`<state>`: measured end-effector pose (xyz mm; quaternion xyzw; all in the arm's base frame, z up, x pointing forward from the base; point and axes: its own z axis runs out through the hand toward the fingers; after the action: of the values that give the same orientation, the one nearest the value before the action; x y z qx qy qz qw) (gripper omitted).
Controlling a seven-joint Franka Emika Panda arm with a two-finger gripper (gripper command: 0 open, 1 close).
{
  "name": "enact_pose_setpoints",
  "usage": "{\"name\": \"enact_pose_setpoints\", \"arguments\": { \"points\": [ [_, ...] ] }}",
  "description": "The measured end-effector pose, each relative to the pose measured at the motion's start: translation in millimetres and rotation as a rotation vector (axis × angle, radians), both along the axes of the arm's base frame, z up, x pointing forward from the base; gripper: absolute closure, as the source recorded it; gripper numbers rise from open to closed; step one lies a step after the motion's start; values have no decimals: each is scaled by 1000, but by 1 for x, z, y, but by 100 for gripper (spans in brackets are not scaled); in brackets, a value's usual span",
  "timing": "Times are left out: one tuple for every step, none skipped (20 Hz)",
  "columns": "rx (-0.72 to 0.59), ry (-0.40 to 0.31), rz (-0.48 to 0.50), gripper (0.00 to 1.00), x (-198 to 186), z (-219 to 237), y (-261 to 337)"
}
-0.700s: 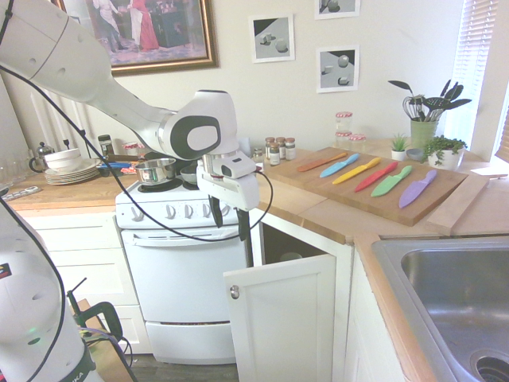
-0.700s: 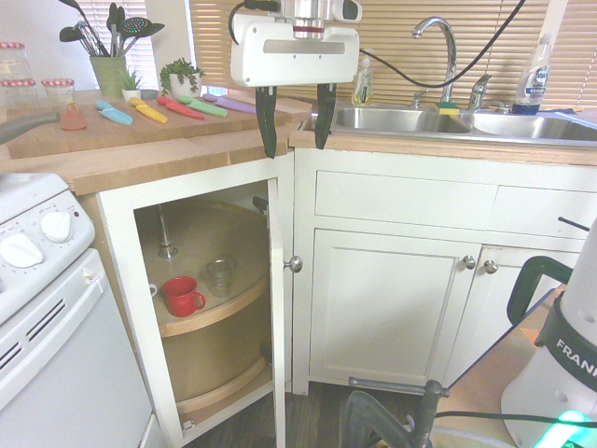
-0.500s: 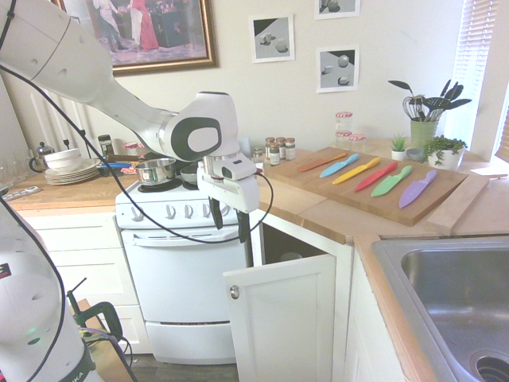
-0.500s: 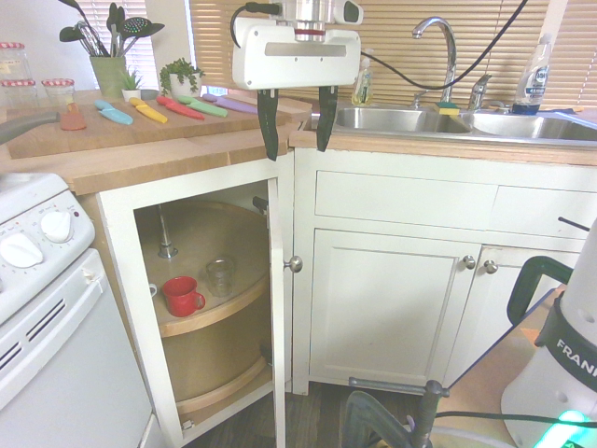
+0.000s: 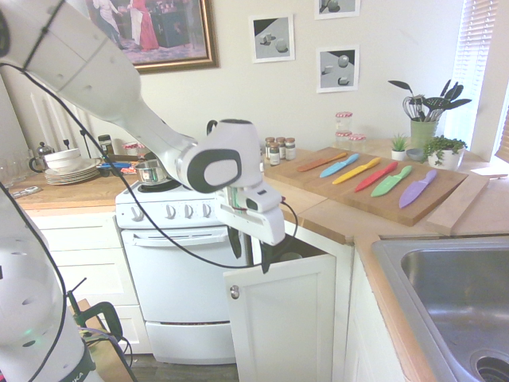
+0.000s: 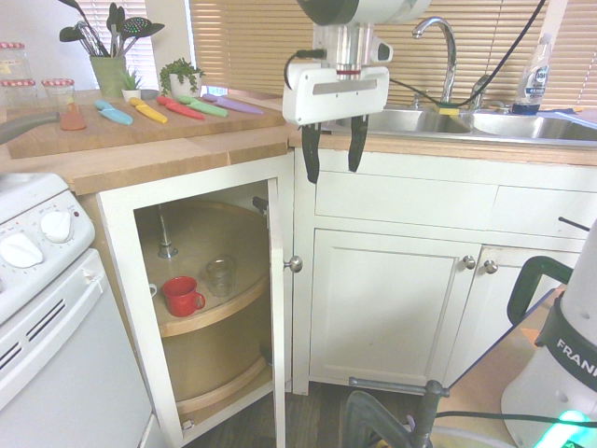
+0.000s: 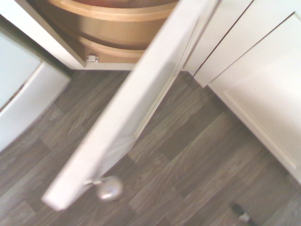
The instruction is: Close the cabinet
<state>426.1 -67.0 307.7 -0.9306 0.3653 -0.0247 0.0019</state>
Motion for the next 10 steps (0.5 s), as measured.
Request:
{"name": "enact_pose_setpoints", "arguments": {
  "points": [
    [-1, -2, 18, 0, 2, -12, -5],
    [-2, -3, 36, 0, 4, -24, -10],
    [-3, -1, 50, 0, 7, -35, -13],
    [-5, 2, 61, 0, 11, -45, -15],
    [-8, 2, 75, 0, 15, -54, -16],
    [-11, 3, 91, 0, 20, -62, -17],
    [-13, 0, 112, 0, 25, -69, -17],
    [-15, -3, 134, 0, 30, -75, -17],
    [-18, -6, 156, 0, 35, -81, -15],
    [-22, -8, 176, 0, 39, -86, -13]
  ]
}}
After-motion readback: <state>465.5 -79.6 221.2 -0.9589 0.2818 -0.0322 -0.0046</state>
